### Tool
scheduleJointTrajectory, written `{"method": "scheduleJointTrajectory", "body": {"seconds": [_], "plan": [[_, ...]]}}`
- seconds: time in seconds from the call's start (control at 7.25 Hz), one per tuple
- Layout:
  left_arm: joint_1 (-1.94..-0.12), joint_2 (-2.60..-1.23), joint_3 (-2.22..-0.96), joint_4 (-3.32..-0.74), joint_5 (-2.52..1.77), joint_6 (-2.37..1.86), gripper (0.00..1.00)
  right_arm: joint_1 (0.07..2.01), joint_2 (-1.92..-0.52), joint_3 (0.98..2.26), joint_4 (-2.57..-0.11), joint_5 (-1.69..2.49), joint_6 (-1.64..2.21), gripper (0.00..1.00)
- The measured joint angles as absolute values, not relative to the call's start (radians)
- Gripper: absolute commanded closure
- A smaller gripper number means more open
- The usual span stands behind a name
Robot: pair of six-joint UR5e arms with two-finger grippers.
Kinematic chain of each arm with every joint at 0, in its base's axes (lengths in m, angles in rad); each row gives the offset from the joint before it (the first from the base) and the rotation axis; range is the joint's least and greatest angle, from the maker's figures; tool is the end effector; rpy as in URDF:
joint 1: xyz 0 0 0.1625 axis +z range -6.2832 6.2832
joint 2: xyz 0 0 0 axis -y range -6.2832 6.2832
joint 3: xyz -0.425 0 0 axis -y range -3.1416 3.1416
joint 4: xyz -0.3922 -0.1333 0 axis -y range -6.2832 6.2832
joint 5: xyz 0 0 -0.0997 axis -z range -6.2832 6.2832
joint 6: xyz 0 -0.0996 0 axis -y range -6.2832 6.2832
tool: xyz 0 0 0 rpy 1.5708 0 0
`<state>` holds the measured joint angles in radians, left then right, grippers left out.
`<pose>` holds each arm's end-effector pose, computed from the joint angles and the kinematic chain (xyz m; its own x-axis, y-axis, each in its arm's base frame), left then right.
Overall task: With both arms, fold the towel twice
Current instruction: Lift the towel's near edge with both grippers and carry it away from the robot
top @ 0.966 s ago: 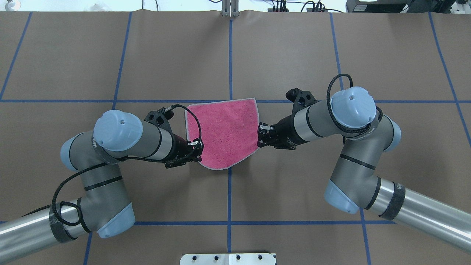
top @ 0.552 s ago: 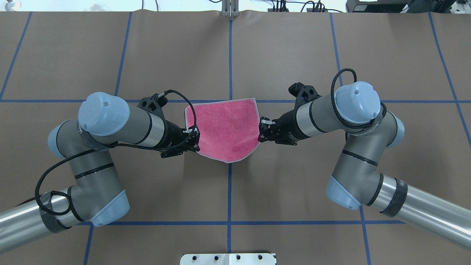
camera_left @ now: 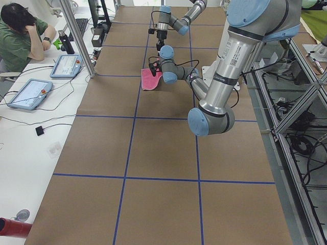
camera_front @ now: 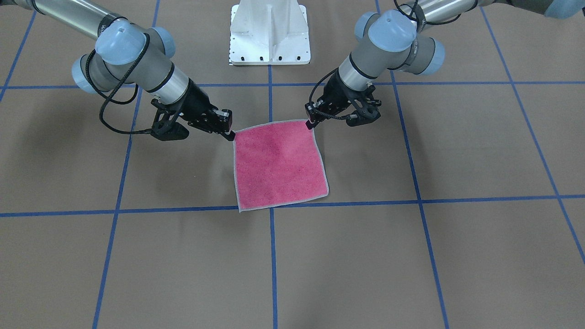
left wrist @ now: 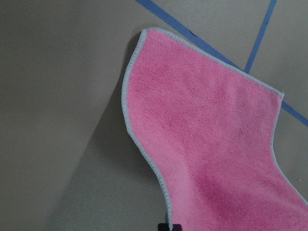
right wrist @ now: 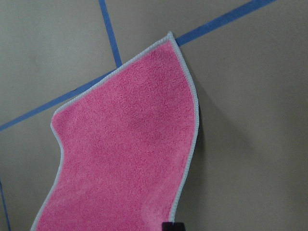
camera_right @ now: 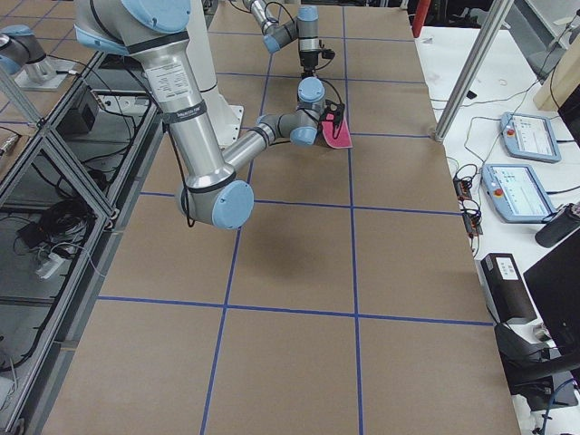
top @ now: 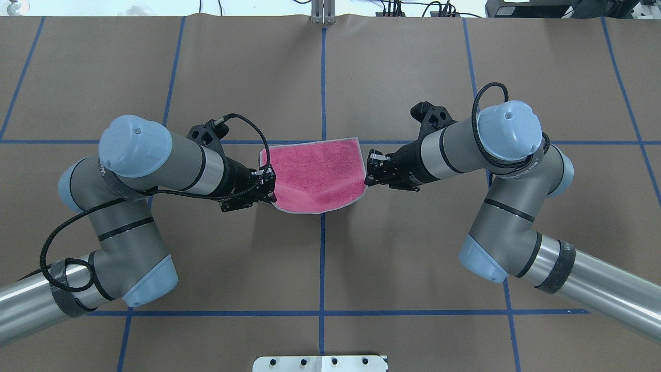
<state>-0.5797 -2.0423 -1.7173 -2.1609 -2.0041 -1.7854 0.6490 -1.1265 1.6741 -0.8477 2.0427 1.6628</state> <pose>0.4791 -0.4231 0.2527 0.2541 -0.3974 -0.8818 0.2281 0.9106 -0.3447 -0.4501 -0.4519 0.2730 0.2168 0.2672 0.9389 -0.2132 0.9516 -0.2216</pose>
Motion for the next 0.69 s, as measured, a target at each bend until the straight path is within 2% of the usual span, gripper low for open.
{"method": "scheduleJointTrajectory", "body": {"seconds": [0.69], "plan": [[-0.618,-2.051,-1.679,-2.164,-2.002,-1.786,1.0,0.653,-1.085,1.615,-0.847,2.015,1.74,1.0]]}}
